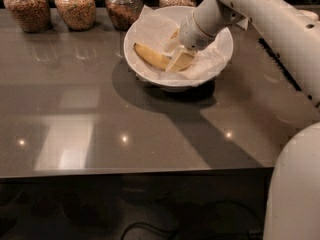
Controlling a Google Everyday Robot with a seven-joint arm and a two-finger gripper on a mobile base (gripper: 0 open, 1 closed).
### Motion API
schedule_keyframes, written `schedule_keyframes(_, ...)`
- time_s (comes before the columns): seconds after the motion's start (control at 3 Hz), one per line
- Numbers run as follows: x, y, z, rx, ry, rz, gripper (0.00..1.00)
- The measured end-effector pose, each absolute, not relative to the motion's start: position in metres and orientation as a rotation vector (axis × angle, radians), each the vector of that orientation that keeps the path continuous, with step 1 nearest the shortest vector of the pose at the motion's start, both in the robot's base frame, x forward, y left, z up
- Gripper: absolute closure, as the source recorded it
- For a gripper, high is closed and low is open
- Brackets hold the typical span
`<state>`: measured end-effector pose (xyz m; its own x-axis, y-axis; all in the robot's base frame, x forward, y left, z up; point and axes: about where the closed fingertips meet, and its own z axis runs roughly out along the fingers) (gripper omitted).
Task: Pick banana from white bowl
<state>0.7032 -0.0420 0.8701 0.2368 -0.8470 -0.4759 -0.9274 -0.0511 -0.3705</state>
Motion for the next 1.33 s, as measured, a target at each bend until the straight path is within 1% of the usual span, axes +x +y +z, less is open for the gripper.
schedule_keyframes(0.33,0.72,-0.026,0.861,-1.91,1.587,0.179,0.43)
schedule_keyframes(0.67,0.726,-0.023,0.85,-1.923,1.597,0.181,0.43)
schedule_keyframes(1.0,0.727,-0.022,0.835,-1.944,1.619,0.194,0.46)
schedule_keyframes(1.33,0.727,-0.022,0.831,-1.948,1.626,0.196,0.64)
